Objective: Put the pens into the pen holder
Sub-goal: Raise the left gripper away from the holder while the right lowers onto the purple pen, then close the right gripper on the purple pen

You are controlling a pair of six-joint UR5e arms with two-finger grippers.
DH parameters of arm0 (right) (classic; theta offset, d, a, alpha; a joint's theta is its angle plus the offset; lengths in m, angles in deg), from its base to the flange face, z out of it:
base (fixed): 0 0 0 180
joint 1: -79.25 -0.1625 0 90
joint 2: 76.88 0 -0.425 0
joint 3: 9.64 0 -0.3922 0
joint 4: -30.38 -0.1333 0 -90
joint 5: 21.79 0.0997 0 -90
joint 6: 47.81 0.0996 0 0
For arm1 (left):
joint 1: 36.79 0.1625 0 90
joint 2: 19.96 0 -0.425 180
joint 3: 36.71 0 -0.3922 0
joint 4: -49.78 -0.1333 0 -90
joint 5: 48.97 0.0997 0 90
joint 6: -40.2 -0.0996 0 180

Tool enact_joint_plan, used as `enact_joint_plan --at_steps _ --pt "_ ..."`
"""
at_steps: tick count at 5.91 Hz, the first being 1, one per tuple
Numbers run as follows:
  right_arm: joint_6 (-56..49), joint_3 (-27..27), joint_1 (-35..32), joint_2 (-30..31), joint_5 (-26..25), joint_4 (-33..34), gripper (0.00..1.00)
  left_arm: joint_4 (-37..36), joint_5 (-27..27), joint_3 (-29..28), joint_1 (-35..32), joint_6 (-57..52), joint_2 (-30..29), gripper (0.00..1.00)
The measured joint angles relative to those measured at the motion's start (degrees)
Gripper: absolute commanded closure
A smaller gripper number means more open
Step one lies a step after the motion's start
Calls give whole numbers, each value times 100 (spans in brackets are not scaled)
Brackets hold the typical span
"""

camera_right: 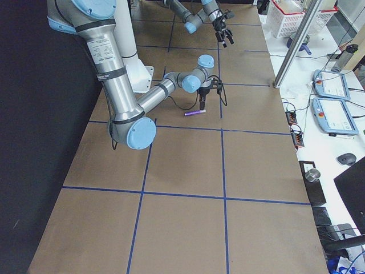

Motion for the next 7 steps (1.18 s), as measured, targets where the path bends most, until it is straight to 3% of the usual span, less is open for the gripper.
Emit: enact_joint_plan --at_steps 2,3,7 --pt "-481 196 271 -1 -414 -78 1 -197 -872 270 -596 -495 466 0" --pt "-1024 224 281 6 -478 -83 1 -197 -1048 308 -765 -724 619 0" --pt "-1433 376 142 -24 -408 -71 1 -192 -1111 324 -860 -967 714 0"
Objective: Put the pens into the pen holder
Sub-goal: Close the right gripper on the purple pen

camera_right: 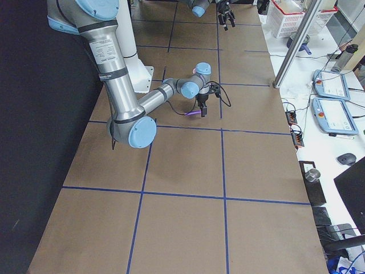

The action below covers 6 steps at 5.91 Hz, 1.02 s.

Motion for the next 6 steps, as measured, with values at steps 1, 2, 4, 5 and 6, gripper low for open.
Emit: enact_joint_plan --at_steps 1,2,4,5,6 --pt "5 21 3 -24 15 0 1 1 1 0 0 -66 12 0" --pt "7 49 16 -44 22 0 1 2 1 -2 0 -91 24 0" --pt "8 130 50 -58 36 0 1 5 6 -11 -1 -152 65 0" --pt "8 158 56 -64 43 0 14 9 8 -13 -1 -177 74 0" --pt "11 166 60 -80 54 0 46 10 10 -11 -1 -185 83 0"
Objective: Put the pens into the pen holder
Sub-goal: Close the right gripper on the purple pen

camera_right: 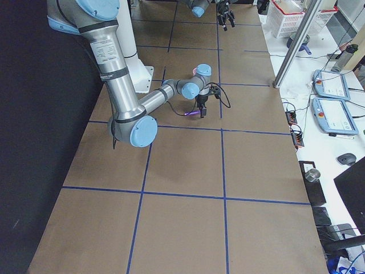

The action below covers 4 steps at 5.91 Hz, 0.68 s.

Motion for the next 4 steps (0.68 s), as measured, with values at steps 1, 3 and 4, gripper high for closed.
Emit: enact_joint_plan --at_steps 1,3,4 --pt "1 3 1 -17 15 -2 76 0 -2 2 0 -3 5 0" --pt "-2 -8 -5 -25 40 -8 99 1 -4 2 0 -3 15 0" --pt "-3 -25 -7 -26 50 -9 100 1 -2 2 0 -3 14 0"
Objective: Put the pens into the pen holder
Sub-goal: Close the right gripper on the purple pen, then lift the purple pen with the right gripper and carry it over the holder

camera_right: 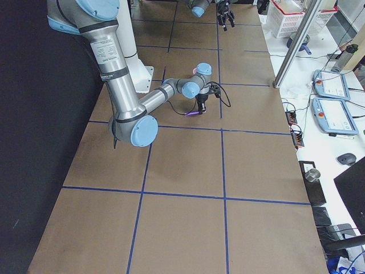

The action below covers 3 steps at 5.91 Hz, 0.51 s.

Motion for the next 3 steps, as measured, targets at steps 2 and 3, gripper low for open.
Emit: enact_joint_plan --at_steps 2,3 --pt "-3 -70 -42 -8 4 -3 100 0 12 -2 6 0 -3 0" --pt "1 -205 -120 -13 0 -129 100 -5 17 -13 8 -23 0 0"
